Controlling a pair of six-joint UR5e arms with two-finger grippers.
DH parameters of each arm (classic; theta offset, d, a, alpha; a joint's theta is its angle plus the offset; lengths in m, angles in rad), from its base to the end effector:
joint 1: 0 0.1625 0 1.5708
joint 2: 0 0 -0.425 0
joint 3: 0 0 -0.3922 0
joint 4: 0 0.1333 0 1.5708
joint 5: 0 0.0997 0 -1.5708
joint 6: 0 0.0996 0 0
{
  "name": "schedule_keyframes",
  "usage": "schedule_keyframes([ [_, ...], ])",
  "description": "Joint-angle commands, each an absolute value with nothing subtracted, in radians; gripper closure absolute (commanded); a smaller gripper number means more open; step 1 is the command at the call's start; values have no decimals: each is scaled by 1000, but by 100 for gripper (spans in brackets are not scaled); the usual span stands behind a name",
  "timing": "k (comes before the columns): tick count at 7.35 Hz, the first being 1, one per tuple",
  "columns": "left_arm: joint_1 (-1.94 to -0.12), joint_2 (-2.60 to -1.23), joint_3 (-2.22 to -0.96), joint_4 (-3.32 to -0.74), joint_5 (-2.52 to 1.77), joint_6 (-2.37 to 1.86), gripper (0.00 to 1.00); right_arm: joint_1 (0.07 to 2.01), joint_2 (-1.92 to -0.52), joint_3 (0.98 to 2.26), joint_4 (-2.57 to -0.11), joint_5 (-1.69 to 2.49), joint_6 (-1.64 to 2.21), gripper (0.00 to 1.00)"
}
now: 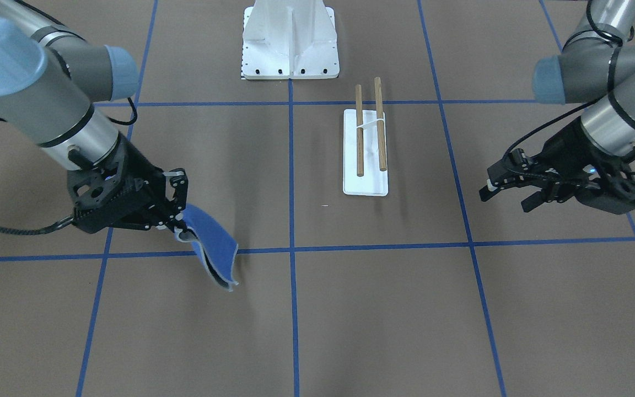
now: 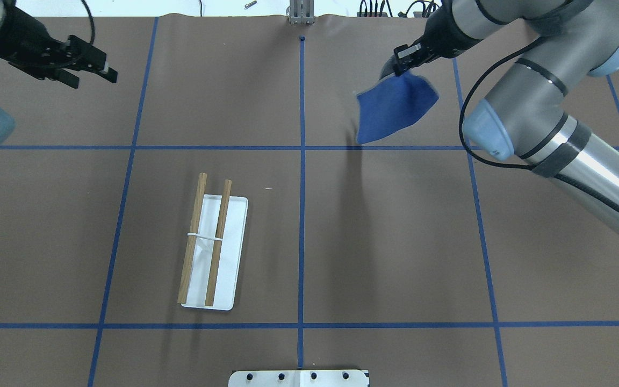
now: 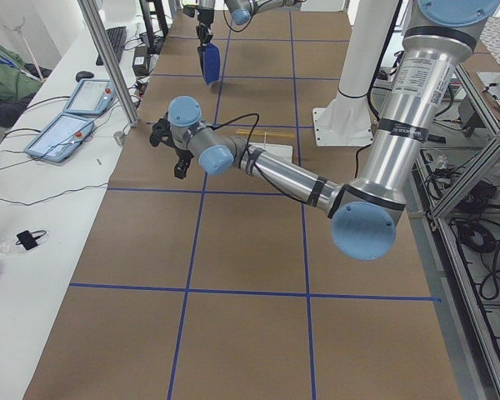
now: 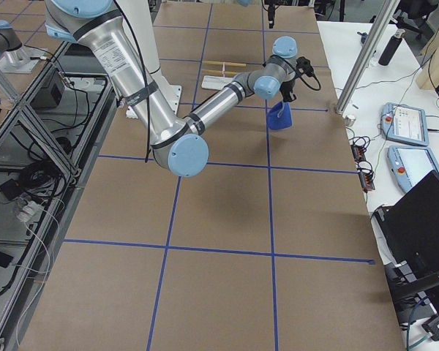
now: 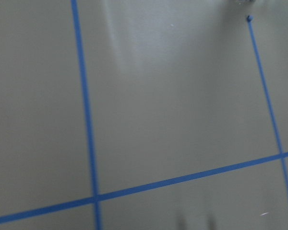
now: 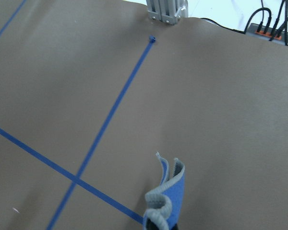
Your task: Hang towel on rack
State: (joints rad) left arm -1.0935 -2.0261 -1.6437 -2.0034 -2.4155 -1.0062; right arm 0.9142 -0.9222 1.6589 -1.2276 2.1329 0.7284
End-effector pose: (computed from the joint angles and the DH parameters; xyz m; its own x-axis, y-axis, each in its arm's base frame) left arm 0.2404 -0.5928 0.3027 0.3872 0.0246 -0.9217 0.1195 0.9899 0.0767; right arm -0.3446 -0.5785 0.1895 0.4776 -0.4147 0.7746 -0.0404 0.8703 0.4909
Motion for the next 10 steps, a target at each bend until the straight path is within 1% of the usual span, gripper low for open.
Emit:
schedule_keyframes([
  [1,-1030,-2109,-1635,-2003,-2398,-1362,2,835,-913,1794,-1233,2056,868,100],
  [2,-996,-2140,-1632,-2003,-2351,-1554,2,784,-913,1843,-1238,1996,900,100],
  [3,-968,-2195,-1600,-2003,-2315,-1727,2,708,-913,1883,-1244,1886,907,100],
  [5,-916,-2262,-1559,-2002,-2313,-1940,2,629,-911,1911,-1246,1774,905,100],
  [8,-835,-2281,-1557,-2002,-2313,-2078,2,589,-875,1913,-1244,1729,904,100],
  [10,-812,-2310,-1543,-2003,-2313,-2137,2,581,-868,1914,-1244,1727,902,100],
])
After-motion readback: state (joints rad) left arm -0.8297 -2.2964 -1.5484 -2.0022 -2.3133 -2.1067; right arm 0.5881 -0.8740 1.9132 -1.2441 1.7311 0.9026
